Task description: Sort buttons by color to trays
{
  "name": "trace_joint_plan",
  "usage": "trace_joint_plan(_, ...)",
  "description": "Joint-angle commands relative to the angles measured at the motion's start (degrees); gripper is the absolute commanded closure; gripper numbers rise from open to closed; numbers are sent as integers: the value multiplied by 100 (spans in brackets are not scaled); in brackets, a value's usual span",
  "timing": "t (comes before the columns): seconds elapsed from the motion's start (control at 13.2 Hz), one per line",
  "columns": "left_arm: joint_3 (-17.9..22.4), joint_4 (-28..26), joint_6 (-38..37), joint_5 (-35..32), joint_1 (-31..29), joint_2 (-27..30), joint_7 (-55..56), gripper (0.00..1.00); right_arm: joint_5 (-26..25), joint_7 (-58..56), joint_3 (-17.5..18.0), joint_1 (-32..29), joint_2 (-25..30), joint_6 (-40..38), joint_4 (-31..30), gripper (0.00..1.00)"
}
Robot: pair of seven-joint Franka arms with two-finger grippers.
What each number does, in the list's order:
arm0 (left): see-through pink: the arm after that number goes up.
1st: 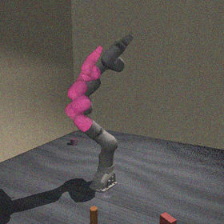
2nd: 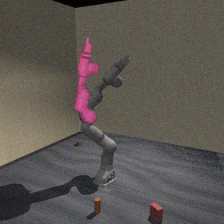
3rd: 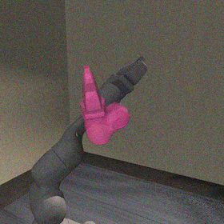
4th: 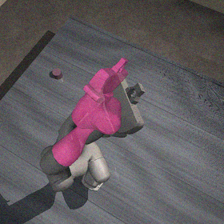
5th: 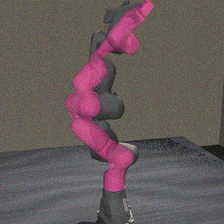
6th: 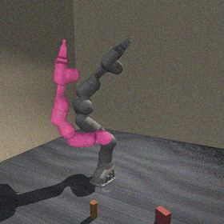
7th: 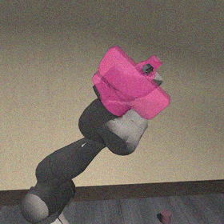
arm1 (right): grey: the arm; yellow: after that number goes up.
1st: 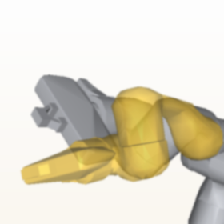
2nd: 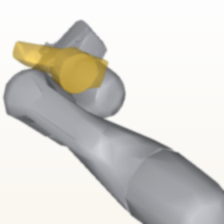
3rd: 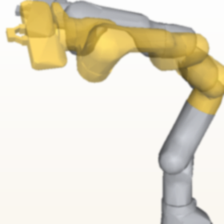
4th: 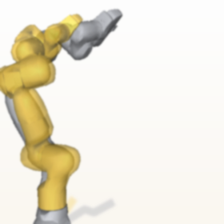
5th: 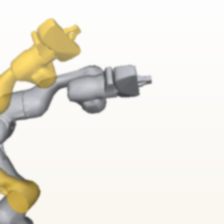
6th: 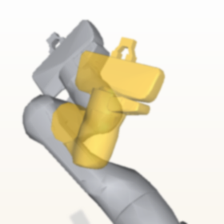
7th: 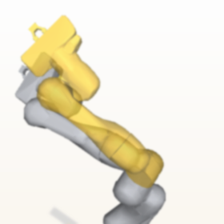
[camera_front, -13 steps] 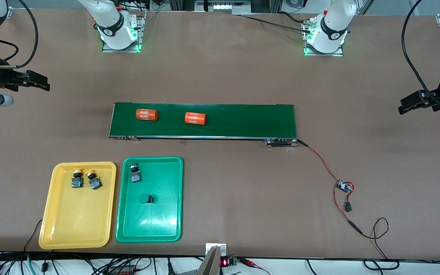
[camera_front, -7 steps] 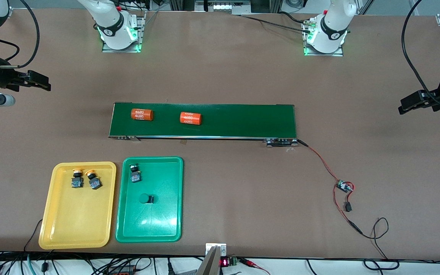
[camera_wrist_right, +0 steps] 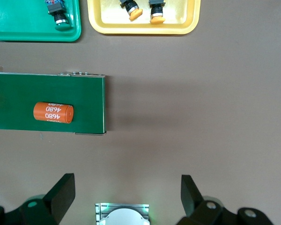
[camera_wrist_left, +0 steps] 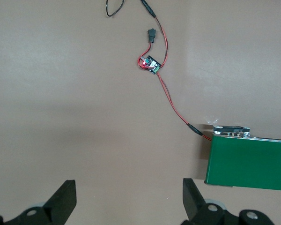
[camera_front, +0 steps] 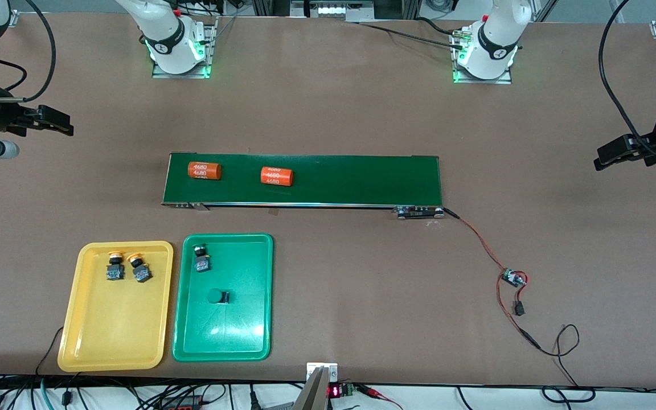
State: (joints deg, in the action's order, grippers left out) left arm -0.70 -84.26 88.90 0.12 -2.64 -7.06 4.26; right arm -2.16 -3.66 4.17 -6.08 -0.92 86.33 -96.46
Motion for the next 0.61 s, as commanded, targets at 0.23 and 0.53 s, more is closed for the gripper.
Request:
trace_joint_plan(0.23, -27, -187, 84, -39, -35, 187, -22, 0, 58, -38, -3, 10, -49, 235, 4, 0)
trace_joint_plan(0.53, -18, -187, 84, -39, -35, 179, -22, 0, 66, -90, -3, -25, -40, 165, 4, 0)
